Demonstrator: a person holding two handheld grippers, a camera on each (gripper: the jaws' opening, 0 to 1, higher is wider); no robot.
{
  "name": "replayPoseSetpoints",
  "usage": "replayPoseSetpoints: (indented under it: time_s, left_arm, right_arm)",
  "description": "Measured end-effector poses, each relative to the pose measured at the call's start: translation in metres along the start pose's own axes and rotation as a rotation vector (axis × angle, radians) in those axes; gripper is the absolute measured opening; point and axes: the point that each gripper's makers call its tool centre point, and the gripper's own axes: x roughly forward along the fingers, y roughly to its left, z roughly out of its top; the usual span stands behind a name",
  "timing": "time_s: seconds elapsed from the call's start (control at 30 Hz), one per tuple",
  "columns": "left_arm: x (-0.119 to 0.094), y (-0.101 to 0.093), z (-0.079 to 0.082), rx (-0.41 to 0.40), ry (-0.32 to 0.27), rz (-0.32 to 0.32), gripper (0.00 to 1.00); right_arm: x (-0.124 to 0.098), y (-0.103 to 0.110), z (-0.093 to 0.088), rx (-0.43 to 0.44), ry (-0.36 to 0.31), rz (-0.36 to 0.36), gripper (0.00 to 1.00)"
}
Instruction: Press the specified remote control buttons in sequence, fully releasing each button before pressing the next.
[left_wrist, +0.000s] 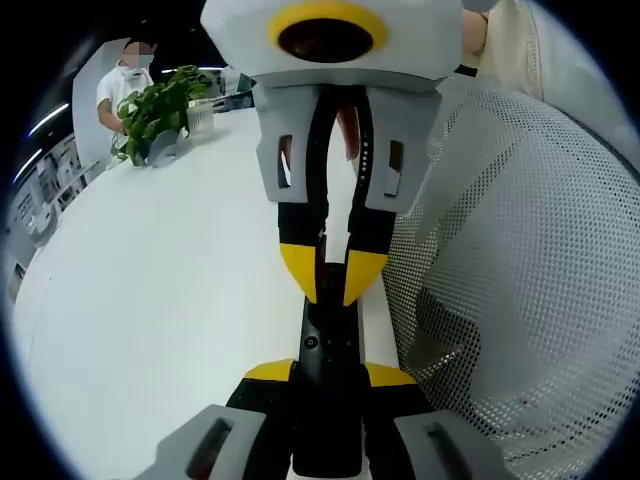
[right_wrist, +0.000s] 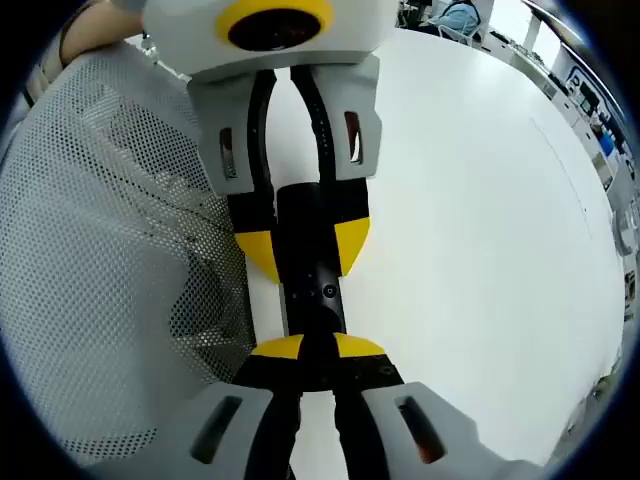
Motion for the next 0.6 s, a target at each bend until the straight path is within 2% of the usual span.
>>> replayPoseSetpoints:
  time_s: [0.07,0.13,0.27,0.6]
  left_arm:
    - [-0.0001,-0.0001,0.0000,0.000,-0.001,0.001,0.24]
    - [-0.0001,-0.0001,-0.0001,-0.001,-0.003,0.001,0.24]
    - [-0.0003,-0.0003,-0.0002,-0.001,-0.003,0.000,0.24]
    - [-0.0009,-0.0002,-0.0001,-0.011,-0.013,-0.002,0.24]
  right_arm:
    - [0.0000,0.0005,0.0011,0.012,-0.011,-0.008,0.08]
    - [-0.0003,0.0017,0.0009,-0.029,-0.032,-0.020,0.08]
    - [-0.0010,0.0003,0.0011,-0.005,-0.051,-0.014,0.08]
    - [-0.0017,0.0008,-0.0020,-0.020,-0.026,-0.023,0.04]
